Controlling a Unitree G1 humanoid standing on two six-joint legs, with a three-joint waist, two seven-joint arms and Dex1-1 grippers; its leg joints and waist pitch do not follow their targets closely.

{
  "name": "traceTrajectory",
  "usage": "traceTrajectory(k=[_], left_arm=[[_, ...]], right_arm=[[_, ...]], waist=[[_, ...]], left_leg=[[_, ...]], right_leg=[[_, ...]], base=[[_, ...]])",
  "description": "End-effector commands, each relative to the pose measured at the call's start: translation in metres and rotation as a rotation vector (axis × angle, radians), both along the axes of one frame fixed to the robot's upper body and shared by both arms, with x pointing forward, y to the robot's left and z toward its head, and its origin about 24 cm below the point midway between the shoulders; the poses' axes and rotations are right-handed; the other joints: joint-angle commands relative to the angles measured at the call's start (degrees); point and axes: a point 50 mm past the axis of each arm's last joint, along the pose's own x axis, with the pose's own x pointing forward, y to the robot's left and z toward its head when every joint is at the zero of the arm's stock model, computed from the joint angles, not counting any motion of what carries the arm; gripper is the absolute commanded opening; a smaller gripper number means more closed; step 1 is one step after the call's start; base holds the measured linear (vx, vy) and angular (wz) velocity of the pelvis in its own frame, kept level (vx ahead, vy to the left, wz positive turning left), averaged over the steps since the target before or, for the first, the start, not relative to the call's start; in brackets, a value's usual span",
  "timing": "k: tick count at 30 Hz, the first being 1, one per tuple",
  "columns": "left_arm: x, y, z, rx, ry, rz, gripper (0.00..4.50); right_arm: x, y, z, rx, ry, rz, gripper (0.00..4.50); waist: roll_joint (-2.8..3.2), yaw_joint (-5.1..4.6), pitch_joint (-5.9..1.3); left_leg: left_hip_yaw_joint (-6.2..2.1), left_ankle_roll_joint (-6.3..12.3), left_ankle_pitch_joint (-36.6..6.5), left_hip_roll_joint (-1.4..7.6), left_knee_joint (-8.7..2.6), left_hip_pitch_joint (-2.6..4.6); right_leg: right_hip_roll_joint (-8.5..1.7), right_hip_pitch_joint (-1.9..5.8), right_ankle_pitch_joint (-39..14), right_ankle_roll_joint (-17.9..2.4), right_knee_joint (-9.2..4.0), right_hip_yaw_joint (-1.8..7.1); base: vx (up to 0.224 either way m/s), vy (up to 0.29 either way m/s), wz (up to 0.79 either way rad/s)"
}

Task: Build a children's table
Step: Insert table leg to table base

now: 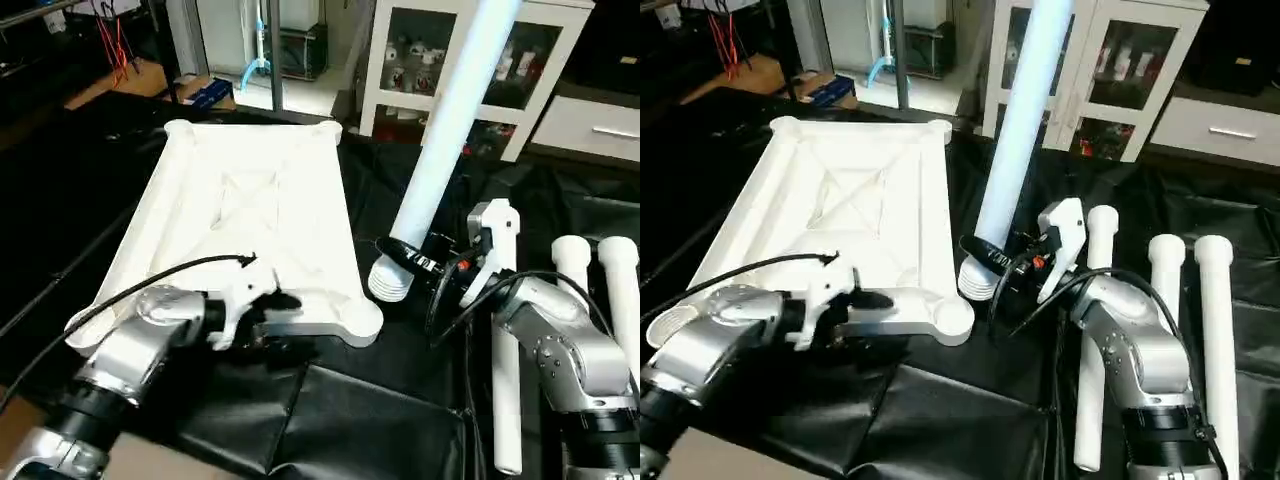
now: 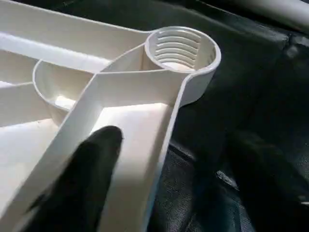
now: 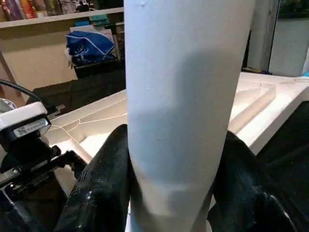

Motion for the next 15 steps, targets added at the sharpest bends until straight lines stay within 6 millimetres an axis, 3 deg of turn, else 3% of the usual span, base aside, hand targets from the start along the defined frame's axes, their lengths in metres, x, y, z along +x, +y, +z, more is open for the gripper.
traceTrajectory(k=[1, 3, 5, 8, 9, 13, 14, 15], left_arm=[[0.0, 0.001, -0.001, 0.005, -0.014, 0.009, 3.56], [0.0, 0.002, -0.003, 0.006, -0.016, 0.022, 3.28], [0.0, 0.003, -0.005, 0.015, -0.026, 0.027, 3.23], [0.002, 0.003, -0.008, 0.023, -0.024, 0.047, 2.93], [0.001, 0.003, -0.01, 0.023, -0.022, 0.05, 2.86], [0.008, 0.003, -0.009, 0.013, -0.053, 0.098, 2.59], [0.011, 0.003, -0.009, 0.011, -0.053, 0.108, 2.59], [0.012, 0.004, -0.009, 0.007, -0.048, 0.115, 2.42]], right_arm=[[0.0, -0.002, 0.009, -0.015, -0.049, 0.015, 1.85], [-0.002, 0.0, 0.008, -0.021, -0.048, 0.031, 1.85], [-0.003, 0.001, 0.007, -0.02, -0.045, 0.039, 1.85], [-0.001, 0.002, 0.005, -0.023, -0.04, 0.038, 1.85], [-0.002, 0.001, 0.004, -0.025, -0.039, 0.036, 1.85], [-0.001, 0.006, 0.006, -0.019, -0.039, 0.053, 1.85], [0.0, 0.007, 0.006, -0.017, -0.037, 0.061, 1.85], [0.0, 0.008, 0.005, -0.018, -0.034, 0.065, 1.85]], waist=[[-0.26, -0.04, -3.08], [-0.18, -0.01, -3.1], [-0.69, -0.03, -3.17], [-0.54, 0.05, -3.09], [-0.82, 0.04, -3.07], [-1.0, 0.15, -2.75], [-1.53, 0.13, -2.76], [-1.38, 0.28, -2.66]], left_leg=[[-1.99, 1.09, -9.7, 4.99, -5.92, 0.04], [-1.91, 1.24, -9.1, 4.98, -5.9, 0.08], [-1.82, 1.84, -8.3, 4.96, -5.86, -0.06], [-1.82, 2.11, -7.8, 4.95, -5.85, -0.01], [-1.83, 2.08, -8.0, 5.06, -5.91, 0.0], [-1.72, 1.57, -10.4, 5.01, -5.95, 0.33], [-1.65, 1.57, -10.7, 4.99, -5.94, 0.35], [-1.68, 1.43, -11.1, 4.87, -5.91, 0.34]], right_leg=[[-5.24, 2.8, -17.4, -14.0, -3.99, 3.1], [-5.17, 2.7, -17.1, -13.8, -4.07, 3.08], [-5.18, 2.78, -16.4, -13.7, -4.11, 3.1], [-5.23, 2.67, -16.8, -13.6, -4.1, 3.1], [-5.28, 2.65, -17.1, -13.5, -4.12, 3.09], [-5.23, 2.12, -21.2, -12.6, -4.61, 3.12], [-5.24, 2.08, -22.0, -12.3, -4.74, 3.12], [-5.38, 2.01, -24.0, -11.7, -4.87, 3.19]], base=[[0.0, 0.0, 0.0], [0.0, 0.0, 0.0], [0.0, 0.0, 0.0], [0.0, 0.0, 0.0], [0.0, 0.0, 0.0], [0.0, 0.0, 0.0], [0.0, 0.0, 0.0], [0.0, 0.0, 0.0]])
